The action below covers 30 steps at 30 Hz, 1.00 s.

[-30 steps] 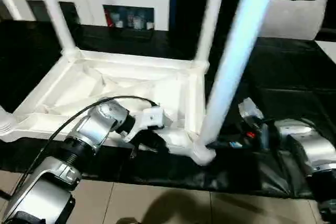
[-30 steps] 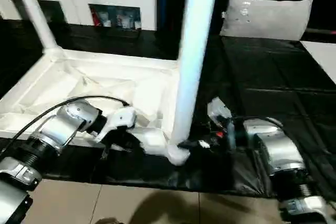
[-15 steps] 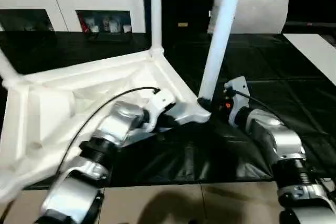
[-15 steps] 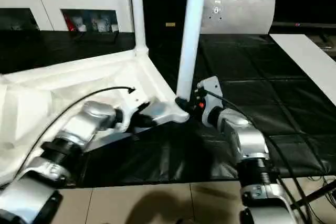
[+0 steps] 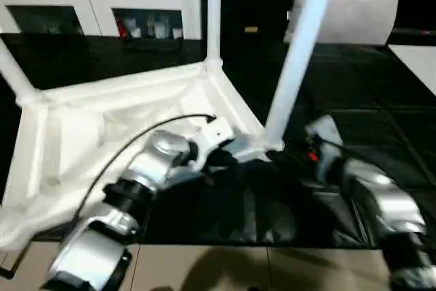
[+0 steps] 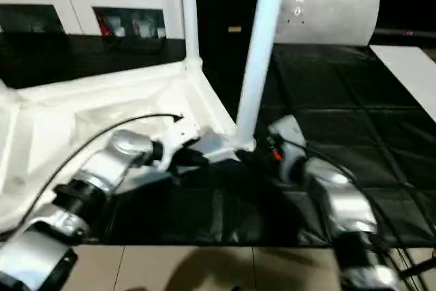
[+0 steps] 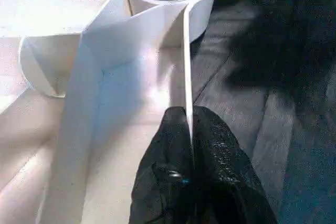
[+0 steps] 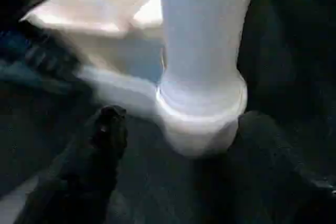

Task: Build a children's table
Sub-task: Rotate leg to tighten, then rotate table base

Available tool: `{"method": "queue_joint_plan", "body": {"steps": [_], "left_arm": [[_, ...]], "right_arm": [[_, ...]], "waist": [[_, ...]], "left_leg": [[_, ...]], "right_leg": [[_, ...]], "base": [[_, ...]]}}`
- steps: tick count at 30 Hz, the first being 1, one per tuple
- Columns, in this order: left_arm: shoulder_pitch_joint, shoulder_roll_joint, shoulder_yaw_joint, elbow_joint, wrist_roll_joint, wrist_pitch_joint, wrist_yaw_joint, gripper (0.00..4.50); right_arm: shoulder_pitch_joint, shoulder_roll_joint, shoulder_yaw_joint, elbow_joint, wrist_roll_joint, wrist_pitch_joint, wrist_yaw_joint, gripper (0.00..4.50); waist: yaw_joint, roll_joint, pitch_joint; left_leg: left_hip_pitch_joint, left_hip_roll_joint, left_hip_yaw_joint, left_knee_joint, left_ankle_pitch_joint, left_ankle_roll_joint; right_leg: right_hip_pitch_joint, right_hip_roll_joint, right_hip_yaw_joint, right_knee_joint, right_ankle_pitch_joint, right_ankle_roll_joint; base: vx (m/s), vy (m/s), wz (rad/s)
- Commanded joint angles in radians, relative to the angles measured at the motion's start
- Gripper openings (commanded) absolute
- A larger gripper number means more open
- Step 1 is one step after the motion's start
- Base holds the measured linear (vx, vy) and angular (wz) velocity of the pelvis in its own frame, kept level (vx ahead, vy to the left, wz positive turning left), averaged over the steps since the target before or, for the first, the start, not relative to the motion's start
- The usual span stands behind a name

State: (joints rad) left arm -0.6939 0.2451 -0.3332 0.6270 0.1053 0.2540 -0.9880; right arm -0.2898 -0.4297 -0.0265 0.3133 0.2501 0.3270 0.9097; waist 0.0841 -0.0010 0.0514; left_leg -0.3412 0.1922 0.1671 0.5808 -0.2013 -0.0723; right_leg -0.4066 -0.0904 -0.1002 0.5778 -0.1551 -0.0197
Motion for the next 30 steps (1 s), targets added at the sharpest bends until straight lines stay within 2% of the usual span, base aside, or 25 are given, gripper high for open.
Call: {"method": "queue_joint_plan", "body": {"steps": [1, 2, 3, 6, 7, 10, 12, 14, 16, 18, 20, 23, 24, 25, 27, 28, 29, 30], "left_arm": [[-0.010, 0.022, -0.013, 0.003, 0.017, -0.033, -0.020, 0.00], [-0.006, 0.030, -0.015, 0.002, 0.018, -0.041, -0.024, 0.00], [-0.006, 0.030, -0.015, 0.002, 0.018, -0.041, -0.024, 0.00], [0.006, 0.036, -0.013, -0.002, 0.009, -0.067, -0.029, 0.00], [0.006, 0.036, -0.013, -0.002, 0.009, -0.067, -0.029, 0.00], [0.018, 0.025, 0.002, -0.029, -0.016, -0.055, -0.031, 0.00], [0.023, 0.025, 0.005, -0.046, -0.024, -0.045, -0.039, 0.44], [0.031, 0.029, 0.013, -0.076, -0.037, -0.018, -0.045, 0.55], [0.038, 0.033, 0.018, -0.093, -0.040, -0.011, -0.041, 0.65], [0.071, 0.058, 0.036, -0.156, -0.054, 0.027, -0.038, 0.96], [0.099, 0.081, 0.042, -0.201, -0.057, 0.055, -0.043, 1.06], [0.179, 0.169, 0.050, -0.325, -0.037, 0.110, -0.062, 1.28], [0.179, 0.169, 0.050, -0.325, -0.037, 0.110, -0.062, 1.45], [0.205, 0.200, 0.064, -0.375, -0.047, 0.138, -0.075, 1.53], [0.245, 0.249, 0.099, -0.462, -0.076, 0.191, -0.099, 1.68], [0.251, 0.257, 0.104, -0.474, -0.080, 0.197, -0.103, 1.68], [0.289, 0.315, 0.134, -0.553, -0.100, 0.239, -0.130, 1.77], [0.306, 0.341, 0.146, -0.586, -0.106, 0.257, -0.141, 1.87]], "right_arm": [[0.002, -0.033, -0.040, -0.039, 0.033, 0.006, 0.041, 4.08], [0.014, -0.056, -0.051, -0.048, 0.032, -0.010, 0.052, 4.08], [0.014, -0.056, -0.051, -0.048, 0.032, -0.010, 0.052, 4.35], [0.080, -0.099, -0.071, -0.170, 0.096, 0.013, 0.115, 4.41], [0.080, -0.099, -0.071, -0.170, 0.096, 0.013, 0.115, 4.46], [0.117, -0.102, -0.046, -0.279, 0.155, 0.064, 0.164, 4.46], [0.130, -0.102, -0.025, -0.326, 0.180, 0.099, 0.179, 4.50], [0.127, -0.089, -0.001, -0.373, 0.215, 0.156, 0.182, 4.50], [0.123, -0.080, 0.007, -0.383, 0.221, 0.161, 0.180, 4.50], [0.107, -0.047, 0.034, -0.409, 0.230, 0.160, 0.160, 4.50], [0.091, -0.024, 0.049, -0.409, 0.227, 0.159, 0.150, 4.50], [0.042, 0.024, 0.089, -0.384, 0.199, 0.164, 0.117, 4.50], [0.042, 0.024, 0.089, -0.384, 0.199, 0.164, 0.117, 4.50], [0.018, 0.042, 0.098, -0.357, 0.184, 0.158, 0.099, 4.50], [-0.032, 0.075, 0.110, -0.300, 0.157, 0.144, 0.068, 4.50], [-0.040, 0.080, 0.112, -0.290, 0.154, 0.143, 0.064, 4.50], [-0.093, 0.113, 0.133, -0.227, 0.130, 0.128, 0.046, 4.50], [-0.114, 0.127, 0.145, -0.202, 0.119, 0.121, 0.040, 4.50]], "waist": [[0.005, -0.010, -0.067], [0.005, -0.009, -0.068], [0.006, -0.009, -0.068], [0.011, -0.011, -0.064], [0.013, -0.011, -0.064], [0.013, -0.009, -0.064], [0.013, -0.009, -0.064], [0.012, -0.008, -0.064], [0.014, -0.003, -0.064], [0.014, 0.004, -0.065], [0.010, 0.003, -0.063], [0.004, 0.009, -0.062], [-0.002, 0.010, -0.059], [0.001, 0.004, -0.060], [0.000, 0.013, -0.059], [-0.001, 0.015, -0.059], [0.002, 0.015, -0.059], [-0.001, 0.022, -0.057]], "left_leg": [[-0.012, 0.030, -0.003, -0.062, -0.145, 0.091], [-0.013, 0.031, -0.003, -0.061, -0.132, 0.092], [-0.012, 0.030, -0.002, -0.060, -0.133, 0.092], [-0.010, 0.029, 0.000, -0.060, -0.151, 0.097], [-0.009, 0.030, 0.000, -0.060, -0.153, 0.100], [-0.013, 0.032, -0.003, -0.062, -0.151, 0.099], [-0.011, 0.033, -0.004, -0.063, -0.155, 0.095], [-0.011, 0.034, -0.005, -0.065, -0.156, 0.087], [-0.011, 0.035, -0.006, -0.065, -0.155, 0.081], [-0.012, 0.036, -0.007, -0.066, -0.164, 0.066], [-0.010, 0.036, -0.007, -0.069, -0.177, 0.056], [-0.008, 0.038, -0.010, -0.072, -0.191, 0.032], [-0.010, 0.036, -0.009, -0.074, -0.199, 0.032], [-0.001, 0.037, -0.006, -0.073, -0.208, 0.025], [-0.003, 0.037, -0.007, -0.077, -0.203, 0.013], [-0.002, 0.038, -0.009, -0.076, -0.207, 0.008], [0.000, 0.037, -0.009, -0.075, -0.218, 0.003], [-0.002, 0.037, -0.010, -0.078, -0.227, -0.004]], "right_leg": [[0.067, -0.058, 0.047, -0.068, -0.280, -0.175], [0.067, -0.057, 0.047, -0.063, -0.244, -0.191], [0.066, -0.057, 0.046, -0.064, -0.246, -0.191], [0.066, -0.059, 0.046, -0.073, -0.308, -0.168], [0.066, -0.059, 0.046, -0.073, -0.313, -0.164], [0.065, -0.059, 0.044, -0.072, -0.309, -0.167], [0.065, -0.059, 0.045, -0.073, -0.318, -0.165], [0.064, -0.058, 0.045, -0.072, -0.318, -0.167], [0.063, -0.059, 0.046, -0.069, -0.310, -0.171], [0.063, -0.061, 0.046, -0.068, -0.295, -0.177], [0.061, -0.059, 0.046, -0.070, -0.300, -0.179], [0.059, -0.060, 0.047, -0.065, -0.323, -0.171], [0.058, -0.057, 0.048, -0.068, -0.335, -0.167], [0.053, -0.058, 0.049, -0.070, -0.351, -0.163], [0.052, -0.058, 0.050, -0.067, -0.351, -0.170], [0.051, -0.057, 0.050, -0.064, -0.345, -0.174], [0.051, -0.057, 0.050, -0.062, -0.339, -0.180], [0.049, -0.055, 0.051, -0.061, -0.328, -0.188]], "base": [[0.000, 0.000, 0.00], [0.000, 0.000, 0.00], [0.000, 0.000, 0.00], [0.000, 0.000, 0.00], [0.000, 0.000, 0.00], [0.000, 0.000, 0.00], [0.000, 0.000, 0.00], [0.000, 0.000, 0.00], [0.000, 0.000, 0.00], [0.000, 0.000, 0.00], [0.000, 0.000, 0.00], [0.000, 0.000, 0.00], [0.000, 0.000, 0.00], [0.000, 0.000, 0.00], [0.000, 0.000, 0.00], [0.000, 0.000, 0.00], [0.000, 0.000, 0.00], [0.000, 0.000, 0.00]]}}
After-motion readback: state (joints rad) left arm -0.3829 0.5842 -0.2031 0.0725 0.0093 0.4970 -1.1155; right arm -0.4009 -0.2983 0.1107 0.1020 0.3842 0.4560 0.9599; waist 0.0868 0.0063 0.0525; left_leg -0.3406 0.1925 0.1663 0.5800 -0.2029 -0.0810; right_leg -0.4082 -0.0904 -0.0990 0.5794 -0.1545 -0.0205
